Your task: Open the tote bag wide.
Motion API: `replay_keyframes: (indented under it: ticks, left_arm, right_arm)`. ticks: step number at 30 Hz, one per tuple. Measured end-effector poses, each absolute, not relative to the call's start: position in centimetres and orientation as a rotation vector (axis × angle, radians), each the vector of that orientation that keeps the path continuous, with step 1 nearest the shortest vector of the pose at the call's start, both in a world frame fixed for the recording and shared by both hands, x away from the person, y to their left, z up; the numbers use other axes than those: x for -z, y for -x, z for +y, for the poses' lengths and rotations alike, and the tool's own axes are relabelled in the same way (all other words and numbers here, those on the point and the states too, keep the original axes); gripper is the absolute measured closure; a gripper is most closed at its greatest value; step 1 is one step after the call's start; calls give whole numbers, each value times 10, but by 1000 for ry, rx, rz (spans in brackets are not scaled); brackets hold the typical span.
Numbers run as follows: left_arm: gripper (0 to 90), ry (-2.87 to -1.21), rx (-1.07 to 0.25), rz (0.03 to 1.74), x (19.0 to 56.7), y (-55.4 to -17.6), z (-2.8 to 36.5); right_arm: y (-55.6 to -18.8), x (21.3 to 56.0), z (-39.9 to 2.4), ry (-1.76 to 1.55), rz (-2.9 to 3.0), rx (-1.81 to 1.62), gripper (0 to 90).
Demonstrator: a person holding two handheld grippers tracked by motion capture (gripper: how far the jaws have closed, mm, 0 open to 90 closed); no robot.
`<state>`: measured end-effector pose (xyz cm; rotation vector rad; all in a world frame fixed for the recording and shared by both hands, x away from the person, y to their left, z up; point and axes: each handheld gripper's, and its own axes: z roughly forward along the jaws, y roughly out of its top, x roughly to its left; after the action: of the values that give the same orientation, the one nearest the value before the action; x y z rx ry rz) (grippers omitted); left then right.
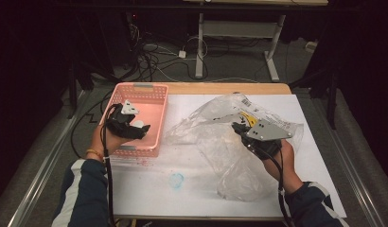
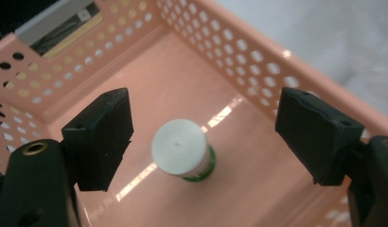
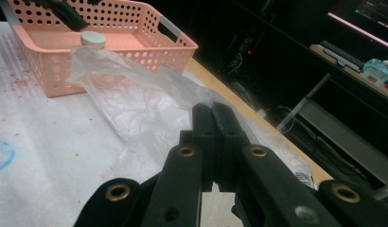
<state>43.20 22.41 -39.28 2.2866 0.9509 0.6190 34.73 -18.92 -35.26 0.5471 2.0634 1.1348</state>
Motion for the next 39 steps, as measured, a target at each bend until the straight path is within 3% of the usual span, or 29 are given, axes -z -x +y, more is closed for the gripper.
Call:
replay_keyframes:
  ticks: [8,17,20,21,24,32,39]
  left_arm:
    - [292,-2456,-502,1078,412,-472,228]
    - [292,-2505,-456,1147,429,-490,223]
    - [355,-2593,-382,1153,436,-496,219]
    - [426,-2606,-363,1151,437,-496,218]
    - [473,-2571,-383,1176,434,-497,222]
    - [478,-2438,-485,1169,422,-489,229]
    - [480,-2232,-594,1047,391,-462,226]
  right_arm:
    - [-346,354,-188,-530,2080,-1151,900]
    - [-344,355,-186,-499,2100,-1156,900]
    - [-343,356,-187,-497,2106,-1155,900]
    - [-344,356,-187,-497,2109,-1156,900]
    - [-343,356,-188,-493,2108,-1155,900]
    - [-345,355,-190,-517,2088,-1161,900]
    - [-350,348,-195,-530,2040,-1160,900]
